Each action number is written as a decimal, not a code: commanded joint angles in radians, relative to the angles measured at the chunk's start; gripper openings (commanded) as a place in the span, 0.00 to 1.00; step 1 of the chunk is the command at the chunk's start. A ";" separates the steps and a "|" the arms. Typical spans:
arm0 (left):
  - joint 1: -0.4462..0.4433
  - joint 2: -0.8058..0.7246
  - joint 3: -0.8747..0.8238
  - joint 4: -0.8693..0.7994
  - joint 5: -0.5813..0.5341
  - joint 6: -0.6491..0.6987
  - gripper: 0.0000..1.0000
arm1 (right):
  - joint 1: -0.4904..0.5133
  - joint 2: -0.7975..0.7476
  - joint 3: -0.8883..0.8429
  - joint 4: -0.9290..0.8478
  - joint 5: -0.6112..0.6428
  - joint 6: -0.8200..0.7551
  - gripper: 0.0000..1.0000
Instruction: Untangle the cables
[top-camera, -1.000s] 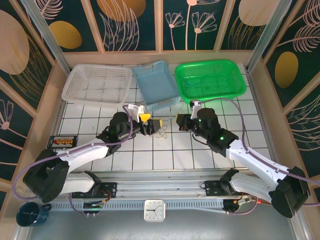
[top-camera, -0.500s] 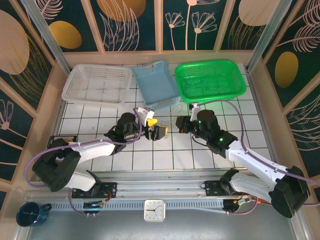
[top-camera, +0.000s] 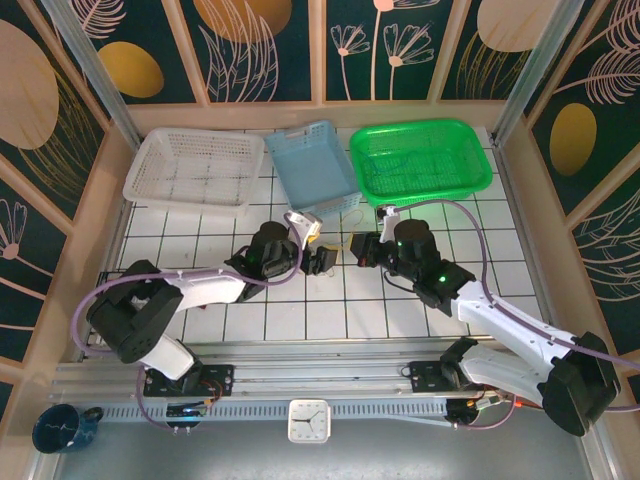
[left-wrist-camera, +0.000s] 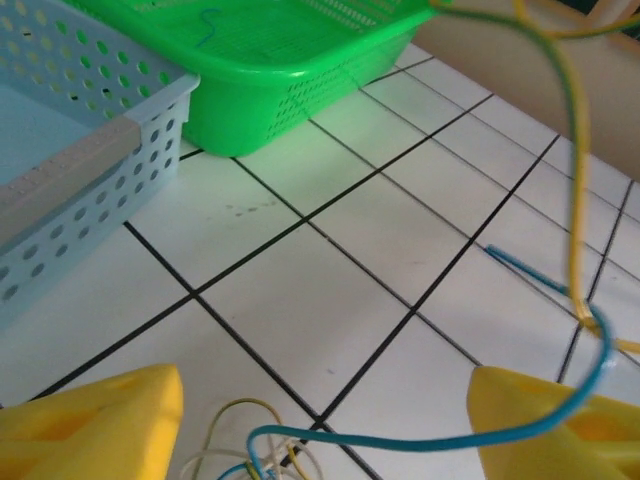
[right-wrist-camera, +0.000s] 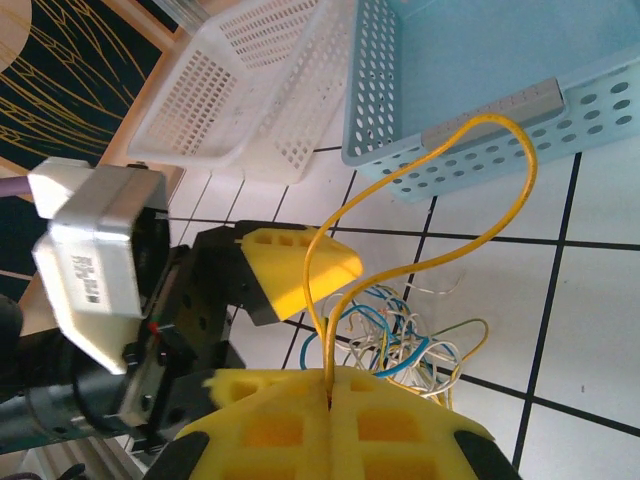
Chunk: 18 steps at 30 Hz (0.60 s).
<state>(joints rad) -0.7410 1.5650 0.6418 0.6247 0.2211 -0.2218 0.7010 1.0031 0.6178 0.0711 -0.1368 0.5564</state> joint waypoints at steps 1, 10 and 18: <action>-0.007 0.029 0.022 0.027 -0.010 0.034 0.56 | -0.005 -0.023 -0.007 0.012 0.003 0.005 0.00; -0.008 0.030 -0.034 0.065 0.038 -0.008 0.00 | -0.071 -0.026 -0.061 -0.004 0.104 0.005 0.00; -0.007 -0.011 -0.135 0.075 0.059 -0.074 0.00 | -0.213 -0.032 -0.119 0.028 0.157 0.036 0.00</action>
<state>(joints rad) -0.7429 1.5883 0.5262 0.6636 0.2539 -0.2600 0.5232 0.9897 0.5186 0.0692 -0.0174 0.5720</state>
